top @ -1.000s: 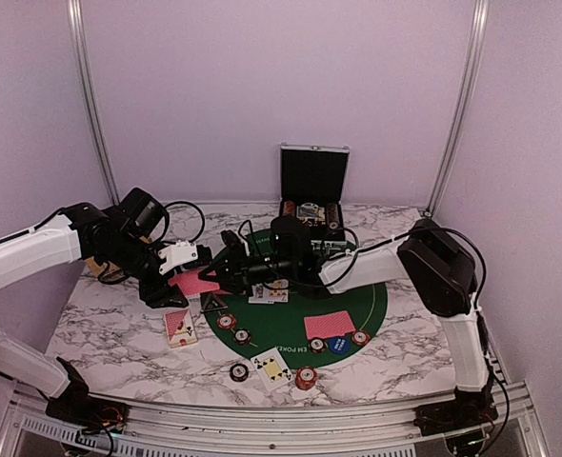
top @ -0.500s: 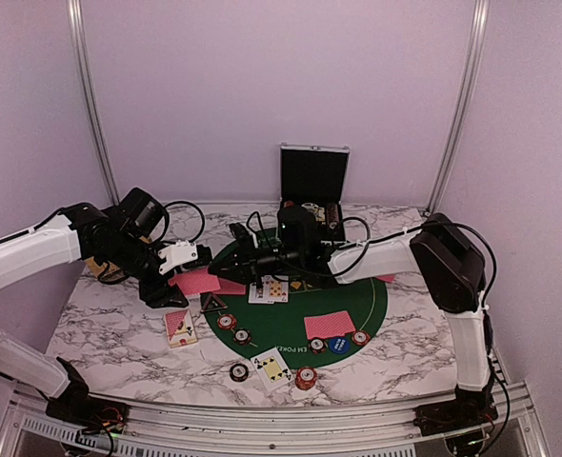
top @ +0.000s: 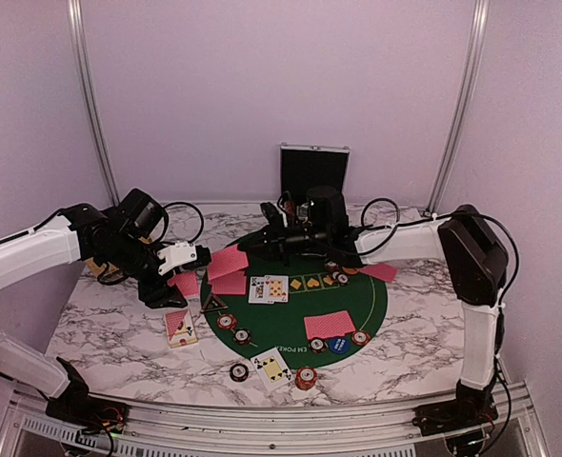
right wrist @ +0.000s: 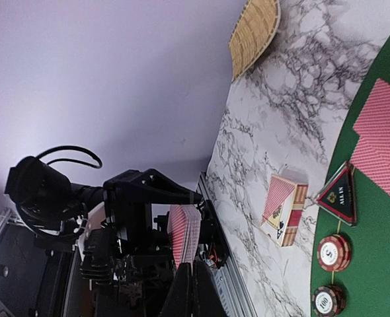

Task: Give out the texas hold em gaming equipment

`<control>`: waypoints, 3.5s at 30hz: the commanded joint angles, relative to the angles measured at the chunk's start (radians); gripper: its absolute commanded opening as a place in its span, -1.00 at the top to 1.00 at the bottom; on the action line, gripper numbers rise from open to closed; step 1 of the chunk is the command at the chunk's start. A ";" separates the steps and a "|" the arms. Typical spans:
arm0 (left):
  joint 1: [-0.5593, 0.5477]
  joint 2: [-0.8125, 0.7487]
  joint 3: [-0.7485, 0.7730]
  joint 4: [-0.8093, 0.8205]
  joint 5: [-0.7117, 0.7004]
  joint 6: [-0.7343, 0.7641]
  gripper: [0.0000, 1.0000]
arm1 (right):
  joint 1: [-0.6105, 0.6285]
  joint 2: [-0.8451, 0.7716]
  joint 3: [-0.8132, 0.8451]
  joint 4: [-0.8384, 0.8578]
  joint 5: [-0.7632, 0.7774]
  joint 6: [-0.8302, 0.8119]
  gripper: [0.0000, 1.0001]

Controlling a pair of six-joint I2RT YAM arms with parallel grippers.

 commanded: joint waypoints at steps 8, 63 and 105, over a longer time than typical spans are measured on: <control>0.001 -0.033 -0.015 0.007 -0.010 0.001 1.00 | -0.138 -0.030 0.367 -0.908 0.362 -0.739 1.00; 0.007 -0.050 -0.016 -0.002 0.012 -0.001 1.00 | 0.133 -0.135 0.069 -0.723 0.992 -1.228 -0.20; 0.008 -0.045 -0.006 0.002 0.024 -0.014 1.00 | 0.064 -0.118 0.009 -0.353 0.289 -0.383 -0.95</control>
